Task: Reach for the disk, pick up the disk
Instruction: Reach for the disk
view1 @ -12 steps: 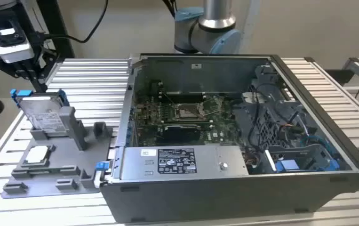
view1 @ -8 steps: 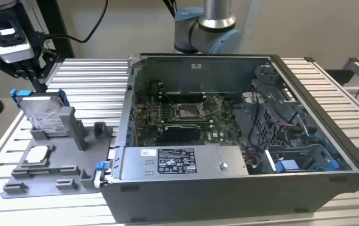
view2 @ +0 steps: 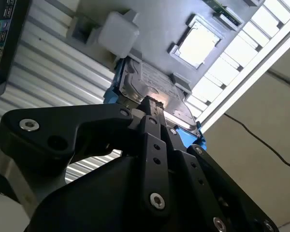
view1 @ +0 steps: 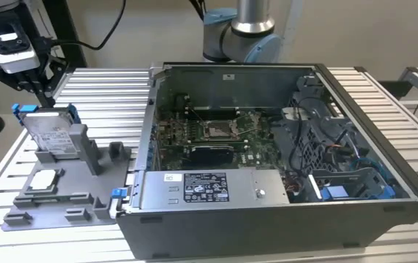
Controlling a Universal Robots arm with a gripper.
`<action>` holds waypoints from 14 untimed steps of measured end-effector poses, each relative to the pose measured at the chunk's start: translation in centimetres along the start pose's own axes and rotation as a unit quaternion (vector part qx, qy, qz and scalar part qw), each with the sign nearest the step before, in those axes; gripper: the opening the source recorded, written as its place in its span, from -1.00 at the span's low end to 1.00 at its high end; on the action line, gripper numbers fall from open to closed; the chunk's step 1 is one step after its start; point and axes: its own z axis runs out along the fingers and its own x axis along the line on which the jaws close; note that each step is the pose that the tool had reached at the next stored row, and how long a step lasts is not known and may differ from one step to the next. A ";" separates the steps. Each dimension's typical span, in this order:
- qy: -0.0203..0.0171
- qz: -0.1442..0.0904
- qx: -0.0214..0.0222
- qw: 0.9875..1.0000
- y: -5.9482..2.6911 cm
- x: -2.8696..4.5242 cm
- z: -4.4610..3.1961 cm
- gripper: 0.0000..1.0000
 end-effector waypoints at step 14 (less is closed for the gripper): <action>0.000 0.000 0.000 1.000 1.30 3.32 0.09 -1.00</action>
